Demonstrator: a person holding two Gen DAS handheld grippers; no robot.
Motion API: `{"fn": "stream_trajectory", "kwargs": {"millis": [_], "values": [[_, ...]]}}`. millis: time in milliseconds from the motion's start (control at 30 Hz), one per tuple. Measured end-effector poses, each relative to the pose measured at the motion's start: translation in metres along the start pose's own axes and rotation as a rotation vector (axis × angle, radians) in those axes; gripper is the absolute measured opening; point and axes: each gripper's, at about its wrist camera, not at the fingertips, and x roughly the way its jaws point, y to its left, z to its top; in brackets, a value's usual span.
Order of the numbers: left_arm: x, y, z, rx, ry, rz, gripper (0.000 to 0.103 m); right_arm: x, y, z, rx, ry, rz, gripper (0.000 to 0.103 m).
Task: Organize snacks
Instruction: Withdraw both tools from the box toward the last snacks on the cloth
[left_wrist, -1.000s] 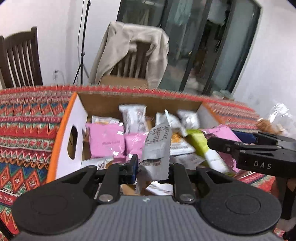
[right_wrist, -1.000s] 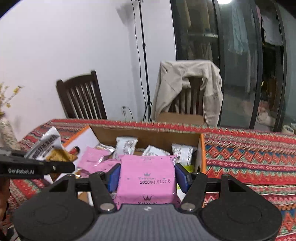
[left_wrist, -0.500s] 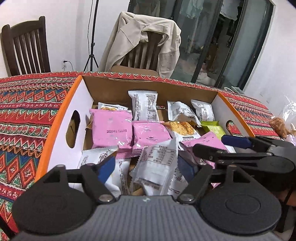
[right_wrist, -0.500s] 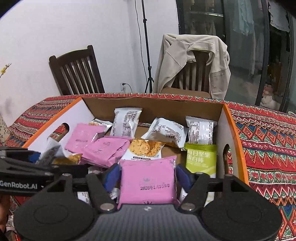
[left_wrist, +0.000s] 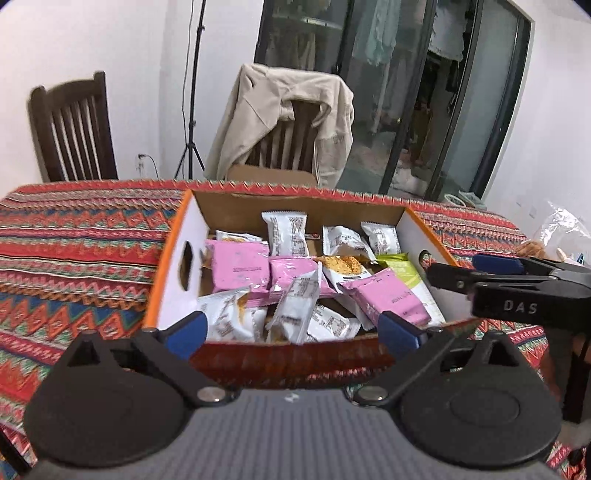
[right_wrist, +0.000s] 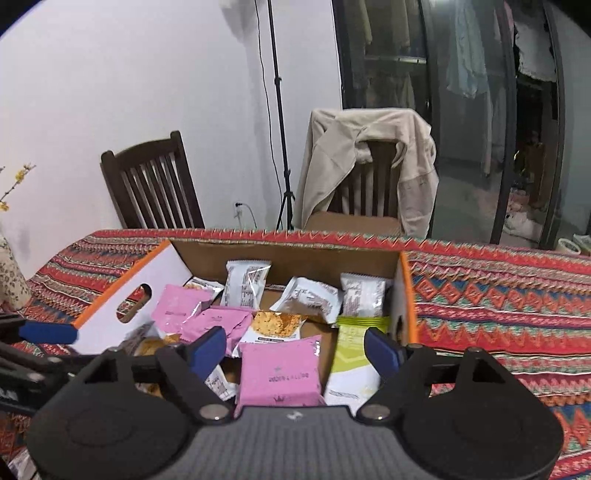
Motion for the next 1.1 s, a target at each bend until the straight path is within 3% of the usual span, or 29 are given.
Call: {"fn": "stream_trajectory", "kwargs": {"millis": [233,500,600,833,1100], "values": [[-0.056,-0.001,-0.033,0.026,-0.056,0.026,0.102,-0.060,-0.002,-0.024,-0.001,-0.040,-0.011,0.086],[-0.125,0.012,-0.095,-0.005,-0.109,0.003,0.103,-0.136,0.021,-0.073,-0.054,-0.077,0.004,0.090],[-0.142,0.019,-0.121,-0.013,-0.107,-0.010,0.103,-0.162,0.028,-0.095,-0.056,-0.106,0.003,0.097],[-0.160,0.034,-0.173,-0.070,-0.046,0.006,0.103,-0.196,0.042,-0.154,-0.032,-0.094,-0.008,0.097],[-0.159,0.033,-0.202,-0.103,0.022,0.009,0.103,-0.201,0.057,-0.212,0.016,-0.038,-0.007,0.097]]}}
